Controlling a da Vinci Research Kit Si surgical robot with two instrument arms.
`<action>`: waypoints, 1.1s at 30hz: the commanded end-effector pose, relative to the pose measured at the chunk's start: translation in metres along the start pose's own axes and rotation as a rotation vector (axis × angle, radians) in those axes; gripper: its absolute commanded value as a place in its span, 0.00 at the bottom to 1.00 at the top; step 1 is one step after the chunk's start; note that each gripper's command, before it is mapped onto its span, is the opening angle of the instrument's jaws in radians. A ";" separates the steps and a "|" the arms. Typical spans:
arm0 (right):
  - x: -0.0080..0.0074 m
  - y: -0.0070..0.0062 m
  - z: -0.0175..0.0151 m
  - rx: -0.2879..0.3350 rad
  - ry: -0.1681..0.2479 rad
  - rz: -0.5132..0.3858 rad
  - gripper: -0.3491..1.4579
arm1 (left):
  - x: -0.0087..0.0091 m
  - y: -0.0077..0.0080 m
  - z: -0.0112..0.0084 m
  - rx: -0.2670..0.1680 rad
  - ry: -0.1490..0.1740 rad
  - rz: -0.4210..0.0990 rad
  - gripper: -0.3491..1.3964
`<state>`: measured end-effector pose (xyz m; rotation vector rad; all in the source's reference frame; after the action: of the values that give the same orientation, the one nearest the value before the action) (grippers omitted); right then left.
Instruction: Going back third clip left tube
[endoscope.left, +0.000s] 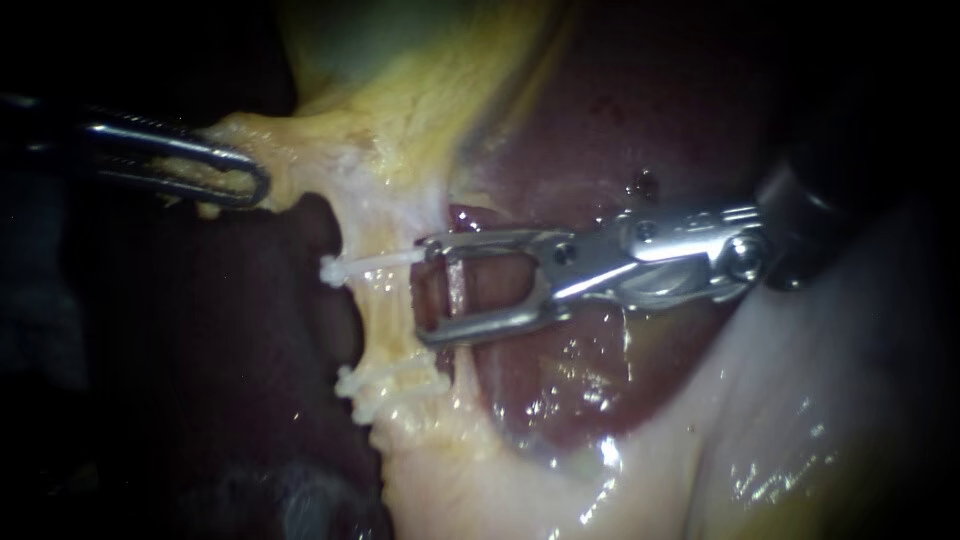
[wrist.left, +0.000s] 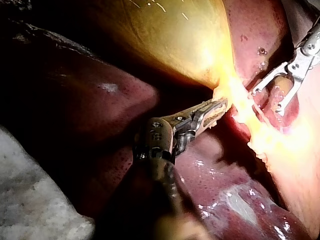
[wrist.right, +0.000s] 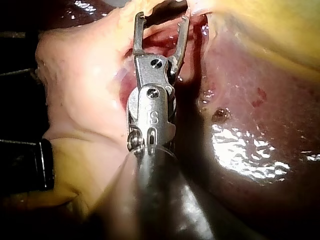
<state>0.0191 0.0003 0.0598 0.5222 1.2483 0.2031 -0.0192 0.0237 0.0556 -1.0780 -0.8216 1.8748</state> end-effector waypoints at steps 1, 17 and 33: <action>0.0002 -0.0002 -0.0007 -0.002 0.000 -0.008 0.47 | 0.0000 0.0000 0.0000 0.000 0.000 0.000 0.00; 0.0011 -0.0015 -0.0077 -0.012 -0.003 -0.056 0.47 | -0.0001 0.0000 0.0002 0.001 0.001 0.000 0.00; 0.0012 -0.0018 -0.0077 -0.011 -0.003 -0.057 0.47 | -0.0014 -0.0026 0.0056 0.014 0.006 0.014 0.00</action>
<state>0.0120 0.0013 0.0563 0.4764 1.2574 0.1613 -0.0233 0.0229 0.0609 -1.0862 -0.7996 1.8850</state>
